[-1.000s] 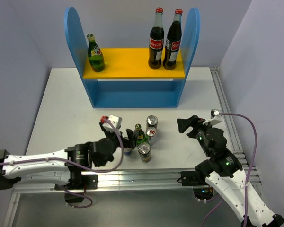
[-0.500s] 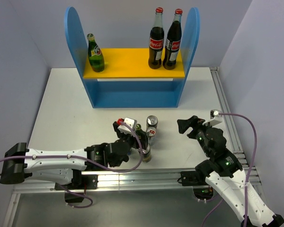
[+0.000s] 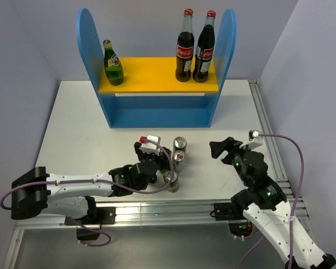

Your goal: Place and organize the beverage onto the shelf

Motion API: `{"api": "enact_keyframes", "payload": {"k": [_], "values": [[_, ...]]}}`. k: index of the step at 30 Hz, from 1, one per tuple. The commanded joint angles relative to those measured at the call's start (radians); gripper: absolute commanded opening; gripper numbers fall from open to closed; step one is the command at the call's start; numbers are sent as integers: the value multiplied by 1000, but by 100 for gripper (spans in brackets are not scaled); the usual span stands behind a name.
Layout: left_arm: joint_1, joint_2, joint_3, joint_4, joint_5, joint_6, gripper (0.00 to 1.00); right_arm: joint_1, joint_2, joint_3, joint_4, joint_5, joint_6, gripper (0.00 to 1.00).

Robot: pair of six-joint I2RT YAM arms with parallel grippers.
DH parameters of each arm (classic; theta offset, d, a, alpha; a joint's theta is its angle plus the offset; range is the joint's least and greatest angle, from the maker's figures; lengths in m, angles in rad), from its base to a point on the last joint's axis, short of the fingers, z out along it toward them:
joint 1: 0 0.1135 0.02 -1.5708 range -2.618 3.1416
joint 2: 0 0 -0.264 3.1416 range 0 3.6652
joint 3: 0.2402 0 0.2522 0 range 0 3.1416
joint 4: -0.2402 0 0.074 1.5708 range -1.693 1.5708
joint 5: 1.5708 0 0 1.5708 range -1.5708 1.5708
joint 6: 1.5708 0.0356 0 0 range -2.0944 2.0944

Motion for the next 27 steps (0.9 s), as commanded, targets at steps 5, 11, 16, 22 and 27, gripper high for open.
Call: {"api": "enact_keyframes", "payload": {"k": [5, 11, 16, 22, 27], "values": [[31, 23, -32, 120, 27, -20, 77, 5, -4, 12, 17, 10, 3, 92], [45, 62, -26, 160, 36, -7, 62, 4, 3, 6, 22, 8, 2, 92], [48, 94, 0, 173, 28, 4, 33, 5, 3, 6, 26, 8, 0, 92], [51, 109, 35, 147, 10, 16, 0, 4, 5, 7, 25, 7, -1, 92], [51, 77, 147, -10, -38, 50, 0, 4, 8, 9, 26, -1, -3, 92]]}}
